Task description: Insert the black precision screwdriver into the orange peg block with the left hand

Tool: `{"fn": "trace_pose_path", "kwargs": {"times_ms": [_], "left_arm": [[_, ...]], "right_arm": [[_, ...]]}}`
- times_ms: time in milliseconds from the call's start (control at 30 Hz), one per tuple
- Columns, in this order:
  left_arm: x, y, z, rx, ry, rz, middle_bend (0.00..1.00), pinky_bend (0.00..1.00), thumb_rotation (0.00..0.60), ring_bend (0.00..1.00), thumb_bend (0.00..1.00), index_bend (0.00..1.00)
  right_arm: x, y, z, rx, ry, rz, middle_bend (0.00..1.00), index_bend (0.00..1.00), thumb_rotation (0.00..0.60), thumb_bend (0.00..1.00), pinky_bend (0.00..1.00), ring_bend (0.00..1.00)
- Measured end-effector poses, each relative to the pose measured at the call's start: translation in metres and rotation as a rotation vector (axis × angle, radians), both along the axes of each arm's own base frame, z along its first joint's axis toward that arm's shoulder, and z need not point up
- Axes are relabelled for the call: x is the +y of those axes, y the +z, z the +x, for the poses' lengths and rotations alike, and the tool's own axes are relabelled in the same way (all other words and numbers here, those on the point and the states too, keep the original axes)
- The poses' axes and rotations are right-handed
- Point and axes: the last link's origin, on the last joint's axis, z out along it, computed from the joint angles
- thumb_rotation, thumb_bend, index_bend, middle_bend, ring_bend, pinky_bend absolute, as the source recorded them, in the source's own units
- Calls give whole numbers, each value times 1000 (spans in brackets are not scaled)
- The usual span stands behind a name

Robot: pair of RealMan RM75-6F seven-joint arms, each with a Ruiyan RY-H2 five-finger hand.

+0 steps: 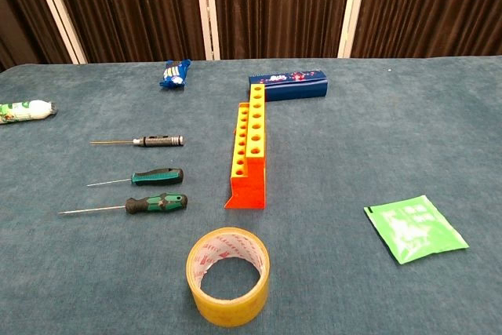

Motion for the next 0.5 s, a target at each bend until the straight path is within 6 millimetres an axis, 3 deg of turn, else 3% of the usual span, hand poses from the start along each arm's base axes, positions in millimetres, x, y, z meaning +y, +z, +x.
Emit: {"fn": "trace_pose_path", "kwargs": {"times_ms": [300,500], "left_arm": [[5,-4,2,-4,2,-19,0,0,600,0,36,0],[36,-9,17,-27,-11,-20,0,0,600,0,108,18]], "right_arm": [[2,0,1,-8,-1,0,0,0,600,34,0,0],[0,1,0,-28,-16,2,0,0,600,33,0,0]]}}
